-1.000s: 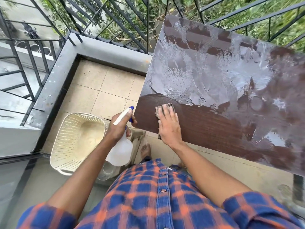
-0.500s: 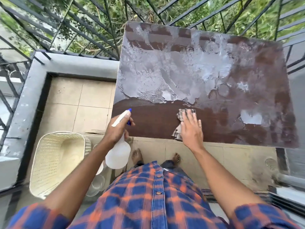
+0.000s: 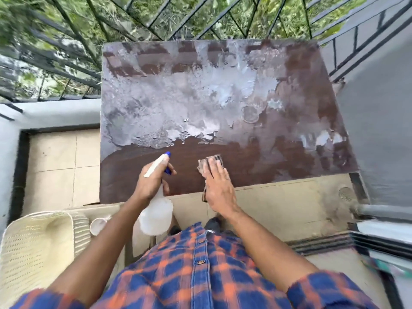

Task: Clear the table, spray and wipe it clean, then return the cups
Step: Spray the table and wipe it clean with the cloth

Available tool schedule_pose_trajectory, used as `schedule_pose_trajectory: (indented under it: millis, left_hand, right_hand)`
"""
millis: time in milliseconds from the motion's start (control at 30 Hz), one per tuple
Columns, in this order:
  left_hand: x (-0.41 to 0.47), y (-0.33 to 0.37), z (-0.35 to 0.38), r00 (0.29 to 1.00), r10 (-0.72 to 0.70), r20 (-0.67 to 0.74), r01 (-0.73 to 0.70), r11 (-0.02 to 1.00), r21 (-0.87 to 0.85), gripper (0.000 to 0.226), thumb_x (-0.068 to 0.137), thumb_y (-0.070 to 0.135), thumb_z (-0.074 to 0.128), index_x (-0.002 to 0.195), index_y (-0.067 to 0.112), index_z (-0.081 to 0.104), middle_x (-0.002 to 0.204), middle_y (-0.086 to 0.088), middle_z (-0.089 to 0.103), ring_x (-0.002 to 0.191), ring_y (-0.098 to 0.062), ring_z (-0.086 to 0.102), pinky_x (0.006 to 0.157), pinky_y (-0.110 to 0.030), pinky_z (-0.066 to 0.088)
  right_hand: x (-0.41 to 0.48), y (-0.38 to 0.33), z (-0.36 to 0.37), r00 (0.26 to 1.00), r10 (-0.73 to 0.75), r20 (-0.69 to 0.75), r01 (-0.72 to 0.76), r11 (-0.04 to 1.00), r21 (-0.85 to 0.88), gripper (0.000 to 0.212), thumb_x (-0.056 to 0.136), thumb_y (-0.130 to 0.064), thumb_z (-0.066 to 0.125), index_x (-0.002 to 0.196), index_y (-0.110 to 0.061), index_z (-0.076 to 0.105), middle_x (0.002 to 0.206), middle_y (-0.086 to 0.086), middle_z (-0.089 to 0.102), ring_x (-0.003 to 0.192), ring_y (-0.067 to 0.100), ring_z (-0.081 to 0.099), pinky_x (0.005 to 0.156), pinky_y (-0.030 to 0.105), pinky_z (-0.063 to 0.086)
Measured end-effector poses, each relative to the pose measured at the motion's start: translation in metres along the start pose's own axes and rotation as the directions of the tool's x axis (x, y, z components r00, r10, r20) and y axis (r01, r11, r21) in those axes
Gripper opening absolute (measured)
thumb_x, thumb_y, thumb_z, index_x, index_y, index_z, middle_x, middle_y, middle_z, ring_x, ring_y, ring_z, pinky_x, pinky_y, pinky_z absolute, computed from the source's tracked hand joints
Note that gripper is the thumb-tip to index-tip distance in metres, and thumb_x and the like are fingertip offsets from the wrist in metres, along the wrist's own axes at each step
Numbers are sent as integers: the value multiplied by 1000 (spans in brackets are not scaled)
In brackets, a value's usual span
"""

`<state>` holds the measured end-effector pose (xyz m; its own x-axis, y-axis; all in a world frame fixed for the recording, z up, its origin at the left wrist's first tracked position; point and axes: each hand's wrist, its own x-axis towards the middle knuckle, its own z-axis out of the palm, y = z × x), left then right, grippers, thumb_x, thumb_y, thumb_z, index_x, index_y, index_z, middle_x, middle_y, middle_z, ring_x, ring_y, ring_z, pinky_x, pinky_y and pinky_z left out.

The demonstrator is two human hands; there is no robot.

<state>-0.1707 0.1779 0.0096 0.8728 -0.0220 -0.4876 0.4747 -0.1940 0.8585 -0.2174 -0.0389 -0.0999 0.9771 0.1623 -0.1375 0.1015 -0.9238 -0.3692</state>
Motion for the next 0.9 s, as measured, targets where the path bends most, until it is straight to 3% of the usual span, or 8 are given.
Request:
schedule_pose_trajectory:
  millis: [100, 267, 400, 533, 633, 700, 767, 900]
  left_hand:
    - [7, 5, 25, 1000, -11, -4, 11, 1000, -4, 52, 107, 42, 47, 86, -3, 61, 96, -23, 69, 41, -30, 50, 47, -30, 43]
    - [14, 13, 61, 998, -41, -56, 40, 999, -11, 52, 105, 46, 47, 88, -2, 62, 95, -17, 72, 41, -28, 51, 54, -32, 43]
    - [12, 21, 82, 995, 7, -95, -6, 1000, 3, 52, 107, 39, 46, 89, -7, 60, 96, -22, 69, 39, -27, 50, 49, -26, 42]
    - [10, 23, 95, 989, 9, -145, -6, 1000, 16, 52, 108, 38, 45, 88, -7, 60, 98, -23, 69, 40, -24, 53, 49, -23, 43]
    - [11, 22, 103, 985, 6, -174, -1, 1000, 28, 49, 108, 37, 44, 85, -3, 61, 99, -24, 69, 40, -21, 53, 49, -19, 42]
    - [12, 21, 108, 985, -11, -173, 13, 1000, 12, 48, 108, 36, 44, 84, -1, 61, 99, -25, 69, 40, -22, 53, 48, -20, 42]
    - [13, 21, 111, 984, -24, -177, 23, 1000, -5, 48, 108, 37, 45, 85, -2, 61, 98, -24, 69, 41, -23, 53, 48, -23, 43]
    - [14, 24, 117, 981, -61, -185, 54, 998, -41, 46, 108, 36, 45, 84, 0, 60, 91, -17, 68, 40, -22, 51, 46, -26, 45]
  right_hand:
    - [-10, 49, -25, 999, 36, 3, -36, 999, -13, 75, 86, -15, 56, 157, -19, 32, 167, 2, 23, 154, 26, 19, 119, 49, 25]
    - [-28, 153, -64, 964, 256, -68, -256, 967, 9, 70, 94, -15, 50, 160, -22, 26, 168, 4, 19, 155, 28, 15, 123, 51, 20]
    - [1, 145, -60, 918, 390, -70, -389, 921, 23, 64, 97, -16, 52, 157, -12, 31, 166, 13, 22, 154, 35, 16, 123, 52, 19]
    - [25, 84, -46, 975, 222, 26, -223, 973, 58, 69, 101, -26, 46, 161, -11, 14, 169, 11, 2, 156, 30, -4, 125, 45, -2]
    - [20, 75, -39, 998, 18, 62, -21, 999, 42, 70, 98, -24, 47, 161, -14, 17, 169, 9, 5, 156, 29, 3, 126, 48, 10]
    - [8, 98, -45, 998, -26, 62, 25, 999, 29, 69, 97, -25, 46, 161, -18, 19, 170, 5, 8, 156, 25, 8, 124, 48, 16]
    - [-7, 132, -53, 999, 9, 37, -9, 1000, 4, 68, 99, -28, 43, 161, -20, 18, 170, 2, 6, 156, 22, 6, 125, 47, 13]
    - [-25, 203, -83, 973, 227, -43, -228, 974, -8, 64, 100, -33, 35, 161, -21, 20, 169, 2, 11, 156, 24, 10, 124, 52, 15]
